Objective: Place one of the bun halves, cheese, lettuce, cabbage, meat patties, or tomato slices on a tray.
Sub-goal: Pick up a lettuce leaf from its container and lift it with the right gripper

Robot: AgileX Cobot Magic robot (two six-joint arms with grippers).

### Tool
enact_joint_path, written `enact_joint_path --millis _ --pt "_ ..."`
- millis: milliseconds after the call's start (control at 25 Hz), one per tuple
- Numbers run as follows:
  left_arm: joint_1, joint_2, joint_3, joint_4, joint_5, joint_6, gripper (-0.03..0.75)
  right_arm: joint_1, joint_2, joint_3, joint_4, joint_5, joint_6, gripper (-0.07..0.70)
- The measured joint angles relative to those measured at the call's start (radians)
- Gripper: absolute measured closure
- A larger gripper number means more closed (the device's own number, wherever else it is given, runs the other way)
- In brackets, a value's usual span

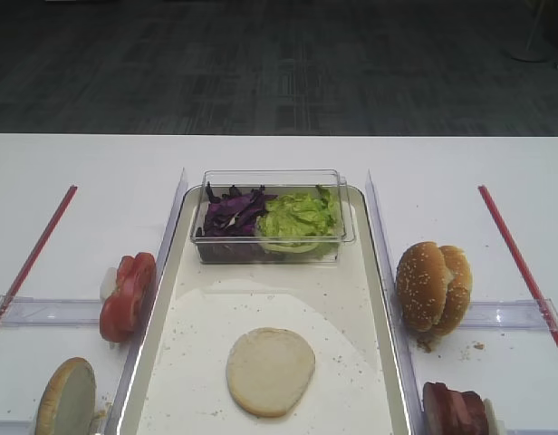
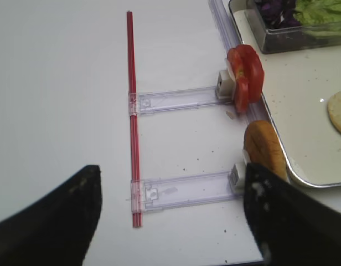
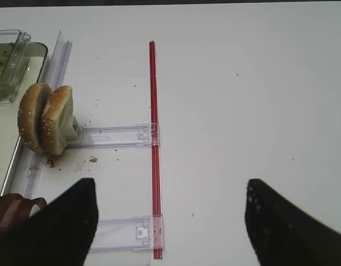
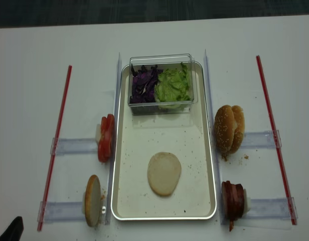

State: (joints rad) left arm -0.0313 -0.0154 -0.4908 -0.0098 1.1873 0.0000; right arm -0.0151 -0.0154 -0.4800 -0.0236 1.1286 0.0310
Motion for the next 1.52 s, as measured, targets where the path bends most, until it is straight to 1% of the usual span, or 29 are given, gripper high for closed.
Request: enact_joint_path --millis 760,880,1000,1120,1240,1520 --pt "0.0 0.0 0.0 0.0 0.0 0.0 0.223 0.0 0.0 0.0 0.0 0.0 0.0 0.061" --pt "0.002 0.0 0.0 0.0 0.0 0.0 0.223 0.0 0.026 0.0 0.0 0.0 0.0 0.061" --pt "0.002 0.0 0.0 0.0 0.0 0.0 0.223 0.0 0.074 -0.004 0.0 0.0 0.0 0.061" --pt "0.002 0.0 0.0 0.0 0.0 0.0 0.223 0.0 0.142 -0.037 0.0 -0.002 0.0 0.061" --pt "0.002 0.0 0.0 0.0 0.0 0.0 0.223 0.0 0.233 -0.088 0.0 -0.013 0.0 0.061" --pt "0.002 0.0 0.0 0.0 0.0 0.0 0.223 0.0 0.487 -0.236 0.0 -0.031 -0.036 0.061"
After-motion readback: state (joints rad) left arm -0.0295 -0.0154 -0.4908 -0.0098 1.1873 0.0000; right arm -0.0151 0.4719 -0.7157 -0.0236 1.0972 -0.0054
